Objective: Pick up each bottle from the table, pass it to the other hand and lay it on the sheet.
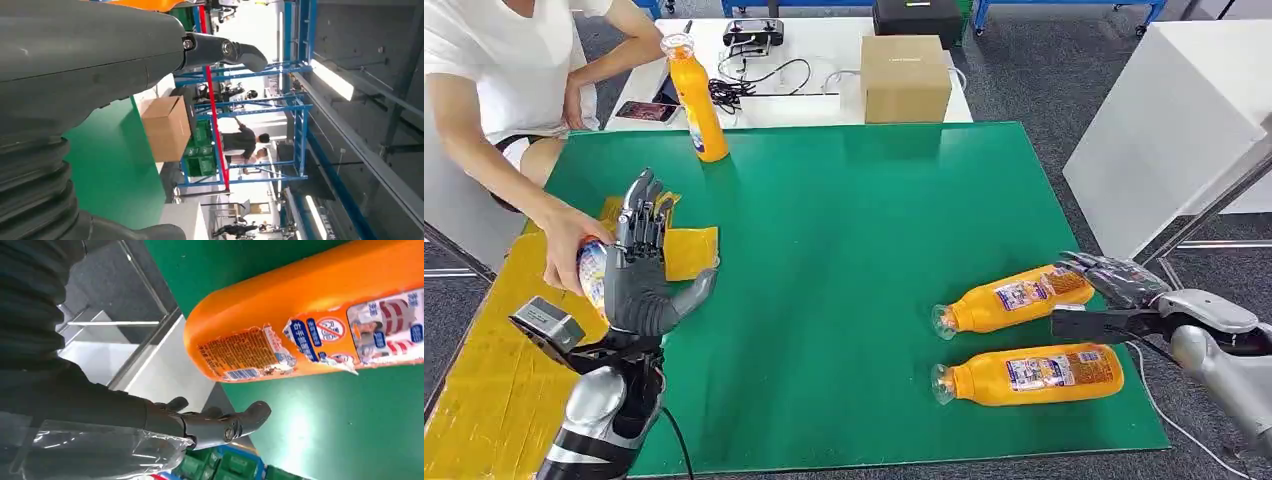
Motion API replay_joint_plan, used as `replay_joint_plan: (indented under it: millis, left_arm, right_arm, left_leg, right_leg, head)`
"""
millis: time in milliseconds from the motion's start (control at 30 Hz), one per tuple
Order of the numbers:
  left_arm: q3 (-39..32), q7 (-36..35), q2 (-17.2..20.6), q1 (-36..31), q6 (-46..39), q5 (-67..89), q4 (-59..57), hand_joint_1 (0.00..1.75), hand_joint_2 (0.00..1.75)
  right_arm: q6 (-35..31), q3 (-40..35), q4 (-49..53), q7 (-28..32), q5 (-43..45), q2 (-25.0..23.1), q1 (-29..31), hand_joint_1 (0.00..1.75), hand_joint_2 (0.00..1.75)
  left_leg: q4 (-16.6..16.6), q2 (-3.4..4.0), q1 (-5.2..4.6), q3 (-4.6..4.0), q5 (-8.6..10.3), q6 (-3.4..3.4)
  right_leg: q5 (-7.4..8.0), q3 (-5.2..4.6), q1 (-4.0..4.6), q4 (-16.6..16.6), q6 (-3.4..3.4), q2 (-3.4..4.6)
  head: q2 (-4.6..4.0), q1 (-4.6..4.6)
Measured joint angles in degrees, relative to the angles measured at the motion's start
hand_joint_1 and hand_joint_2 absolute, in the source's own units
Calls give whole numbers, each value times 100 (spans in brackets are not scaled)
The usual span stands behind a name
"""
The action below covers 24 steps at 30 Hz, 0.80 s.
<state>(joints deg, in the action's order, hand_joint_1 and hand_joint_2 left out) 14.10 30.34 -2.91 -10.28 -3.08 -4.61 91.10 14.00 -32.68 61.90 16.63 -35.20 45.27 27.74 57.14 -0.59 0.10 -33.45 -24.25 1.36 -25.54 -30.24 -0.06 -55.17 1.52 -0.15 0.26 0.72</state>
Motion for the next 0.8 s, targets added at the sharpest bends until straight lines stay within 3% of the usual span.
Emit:
replay_joint_plan:
  millis: [333,800]
  left_arm:
    - [94,-33,-31,-37,-35,50,0,0,175]
    - [125,-85,-94,-76,-33,59,-109,0,175]
  right_arm:
    - [-1258,-118,-1345,-26,-945,-1185,129,0,175]
    - [-1727,-105,-2219,-258,-1508,-1974,401,0,175]
  left_leg:
    - [-1,8,7,6,2,-1]
    - [-2,33,8,45,1,0]
  right_leg:
    - [0,1,4,0,0,6]
    - [5,29,3,1,-2,20]
  head:
    - [0,2]
    - [0,4]
